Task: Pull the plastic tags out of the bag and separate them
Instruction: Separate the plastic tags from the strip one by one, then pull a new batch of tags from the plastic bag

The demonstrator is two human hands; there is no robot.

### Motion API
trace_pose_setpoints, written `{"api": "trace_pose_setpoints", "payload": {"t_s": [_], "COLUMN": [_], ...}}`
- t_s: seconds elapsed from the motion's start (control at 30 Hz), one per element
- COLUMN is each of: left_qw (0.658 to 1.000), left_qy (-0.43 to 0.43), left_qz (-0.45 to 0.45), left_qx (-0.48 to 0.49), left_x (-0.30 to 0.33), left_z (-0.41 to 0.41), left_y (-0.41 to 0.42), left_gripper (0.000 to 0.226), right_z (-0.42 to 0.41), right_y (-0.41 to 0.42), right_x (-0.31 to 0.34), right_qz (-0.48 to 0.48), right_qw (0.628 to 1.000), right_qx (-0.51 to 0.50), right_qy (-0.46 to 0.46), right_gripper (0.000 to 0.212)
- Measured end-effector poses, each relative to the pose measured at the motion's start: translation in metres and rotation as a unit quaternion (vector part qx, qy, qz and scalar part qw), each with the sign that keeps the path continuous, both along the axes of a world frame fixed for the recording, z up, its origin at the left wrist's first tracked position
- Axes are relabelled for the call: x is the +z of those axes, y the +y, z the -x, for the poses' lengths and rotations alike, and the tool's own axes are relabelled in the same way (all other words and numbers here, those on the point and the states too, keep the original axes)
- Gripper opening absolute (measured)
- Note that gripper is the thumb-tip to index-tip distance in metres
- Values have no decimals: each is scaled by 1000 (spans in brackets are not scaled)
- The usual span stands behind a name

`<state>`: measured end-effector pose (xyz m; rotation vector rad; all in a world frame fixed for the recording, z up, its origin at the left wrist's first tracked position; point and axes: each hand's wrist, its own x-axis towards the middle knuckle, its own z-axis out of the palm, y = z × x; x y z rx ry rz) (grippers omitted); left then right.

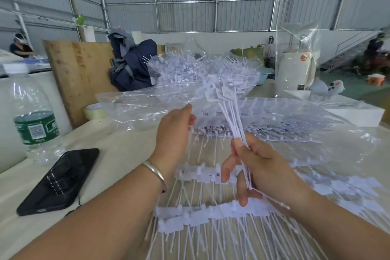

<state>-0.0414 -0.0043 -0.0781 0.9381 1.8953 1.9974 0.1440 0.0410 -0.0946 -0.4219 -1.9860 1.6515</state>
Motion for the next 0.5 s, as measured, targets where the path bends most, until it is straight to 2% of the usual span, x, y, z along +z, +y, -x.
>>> {"api": "trace_pose_setpoints", "payload": {"t_s": [0.07,0.2,0.27,0.3,0.37,0.43,0.5], "left_qw": [995,980,956,934,878,830,799], "left_qy": [43,72,173,236,343,392,391], "left_qz": [0,-14,62,120,252,361,442], "left_qx": [94,183,227,238,218,166,117], "left_x": [2,13,14,14,10,10,9], "left_z": [24,66,85,94,110,119,123], "left_y": [7,11,11,11,11,12,12], "left_gripper": [20,19,13,22,55,74,75], "right_z": [1,0,-2,-2,-3,-4,-8], "right_y": [-2,-2,0,2,6,11,18], "right_x": [0,4,7,9,15,25,37], "right_qz": [-21,66,28,6,-12,-20,-46], "right_qw": [1000,995,998,999,999,995,994], "right_qx": [0,54,35,17,-26,-76,-98], "right_qy": [-14,-52,-50,-31,22,57,29], "right_gripper": [30,34,34,32,29,29,31]}}
